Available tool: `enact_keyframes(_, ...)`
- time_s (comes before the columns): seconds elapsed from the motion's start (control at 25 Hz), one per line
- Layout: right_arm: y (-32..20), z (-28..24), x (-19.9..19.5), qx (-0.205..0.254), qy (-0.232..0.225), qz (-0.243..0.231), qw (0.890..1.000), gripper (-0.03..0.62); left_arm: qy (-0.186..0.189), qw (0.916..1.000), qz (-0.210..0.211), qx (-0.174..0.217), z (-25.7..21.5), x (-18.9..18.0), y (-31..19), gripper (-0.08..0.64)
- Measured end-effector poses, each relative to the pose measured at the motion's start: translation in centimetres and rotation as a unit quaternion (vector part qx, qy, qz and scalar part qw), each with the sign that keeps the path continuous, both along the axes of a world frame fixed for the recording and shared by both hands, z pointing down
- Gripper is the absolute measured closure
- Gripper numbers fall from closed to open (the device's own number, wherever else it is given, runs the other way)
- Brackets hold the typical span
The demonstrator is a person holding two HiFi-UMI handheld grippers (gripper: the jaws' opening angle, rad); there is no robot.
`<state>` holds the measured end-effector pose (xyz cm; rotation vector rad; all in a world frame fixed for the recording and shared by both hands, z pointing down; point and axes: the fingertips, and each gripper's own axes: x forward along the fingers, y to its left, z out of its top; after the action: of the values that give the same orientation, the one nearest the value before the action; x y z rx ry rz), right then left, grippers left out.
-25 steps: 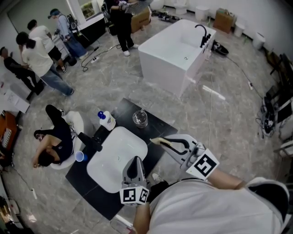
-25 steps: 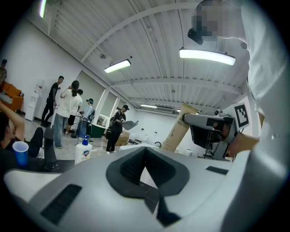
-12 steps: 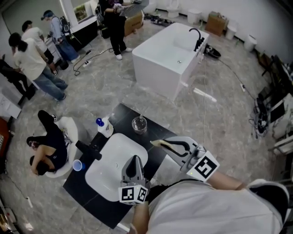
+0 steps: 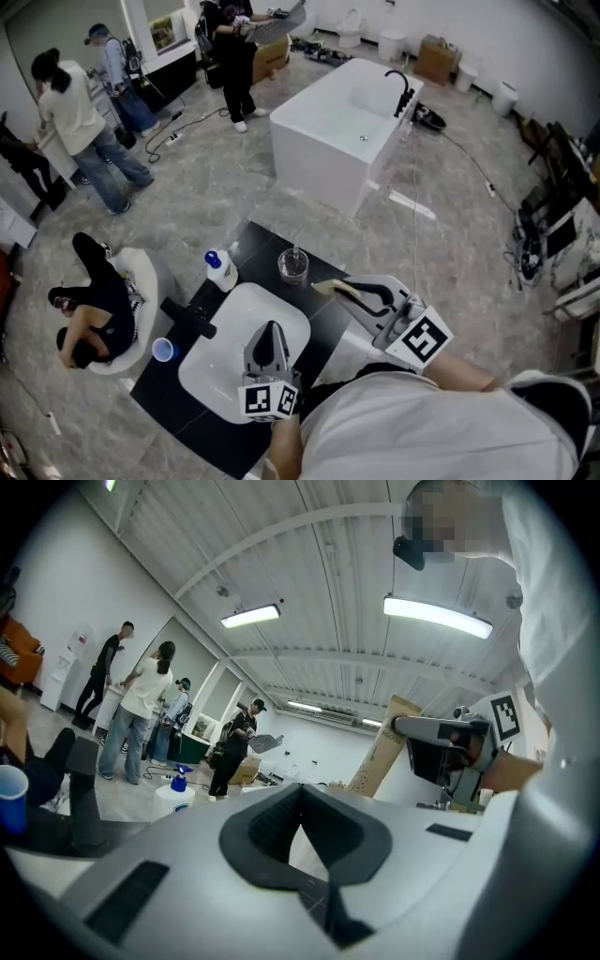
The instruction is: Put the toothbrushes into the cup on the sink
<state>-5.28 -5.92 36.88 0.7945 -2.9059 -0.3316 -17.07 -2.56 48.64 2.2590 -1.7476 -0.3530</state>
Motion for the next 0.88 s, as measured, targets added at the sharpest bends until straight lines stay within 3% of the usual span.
enact_keyframes(0.48, -0.9, 0.5, -1.3, -0.008, 0.015, -0.004, 1.0, 0.531, 0.008, 1.0, 0.001, 0.003, 1.4, -0.3, 0.0, 0.557)
enact_keyframes(0.88, -4.5, 0.1, -1.9, -0.017, -0.016, -0.062, 0.998, 0.531, -0.011, 0.9981, -0.057, -0.019, -0.3, -0.8, -1.5, 0.557)
